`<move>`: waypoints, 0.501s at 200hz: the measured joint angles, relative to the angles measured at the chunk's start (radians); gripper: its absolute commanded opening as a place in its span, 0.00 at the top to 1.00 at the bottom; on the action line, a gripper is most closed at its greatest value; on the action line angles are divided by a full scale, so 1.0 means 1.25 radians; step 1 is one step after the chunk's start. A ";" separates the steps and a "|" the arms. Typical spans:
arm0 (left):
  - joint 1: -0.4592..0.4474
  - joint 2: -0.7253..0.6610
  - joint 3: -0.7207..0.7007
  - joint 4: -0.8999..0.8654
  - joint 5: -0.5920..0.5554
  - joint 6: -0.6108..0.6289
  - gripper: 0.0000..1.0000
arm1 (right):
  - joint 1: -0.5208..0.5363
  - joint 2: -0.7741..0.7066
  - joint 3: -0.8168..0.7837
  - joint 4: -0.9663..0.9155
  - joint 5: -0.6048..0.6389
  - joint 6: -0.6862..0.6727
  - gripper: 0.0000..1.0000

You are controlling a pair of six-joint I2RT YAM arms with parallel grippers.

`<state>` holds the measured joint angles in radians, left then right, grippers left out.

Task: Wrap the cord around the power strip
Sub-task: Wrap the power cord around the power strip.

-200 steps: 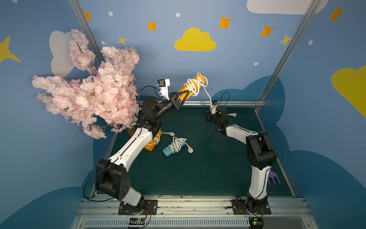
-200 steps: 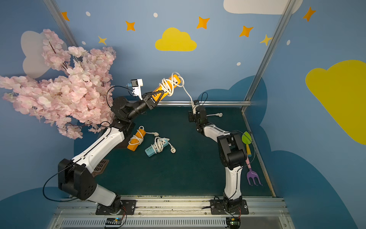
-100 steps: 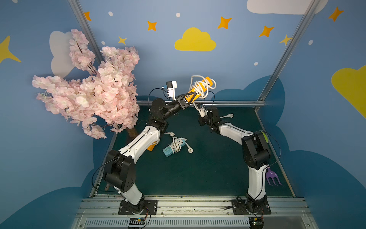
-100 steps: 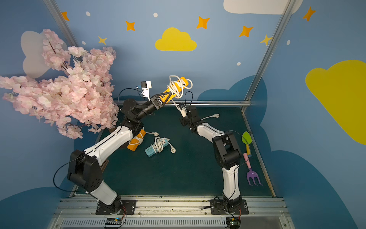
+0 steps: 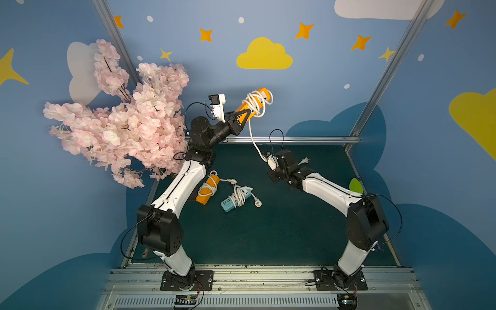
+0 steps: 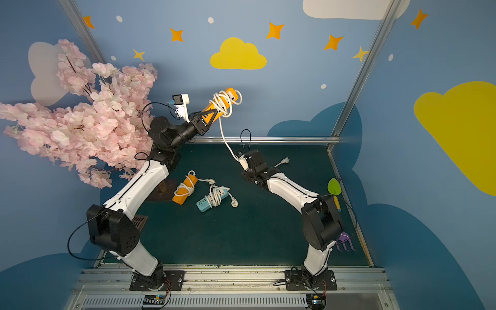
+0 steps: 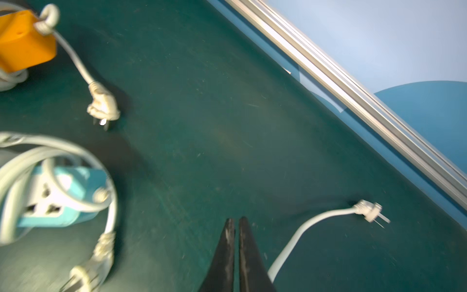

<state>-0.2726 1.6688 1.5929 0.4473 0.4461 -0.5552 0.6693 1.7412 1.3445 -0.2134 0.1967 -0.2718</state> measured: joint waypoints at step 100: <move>-0.078 -0.002 -0.118 -0.391 -0.267 0.712 0.97 | 0.056 -0.311 -0.087 -0.001 0.090 -0.195 1.00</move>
<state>-0.3706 1.6657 1.4448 -0.0418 0.1127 0.3344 0.7391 1.3521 1.2362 -0.2146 0.3092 -0.5152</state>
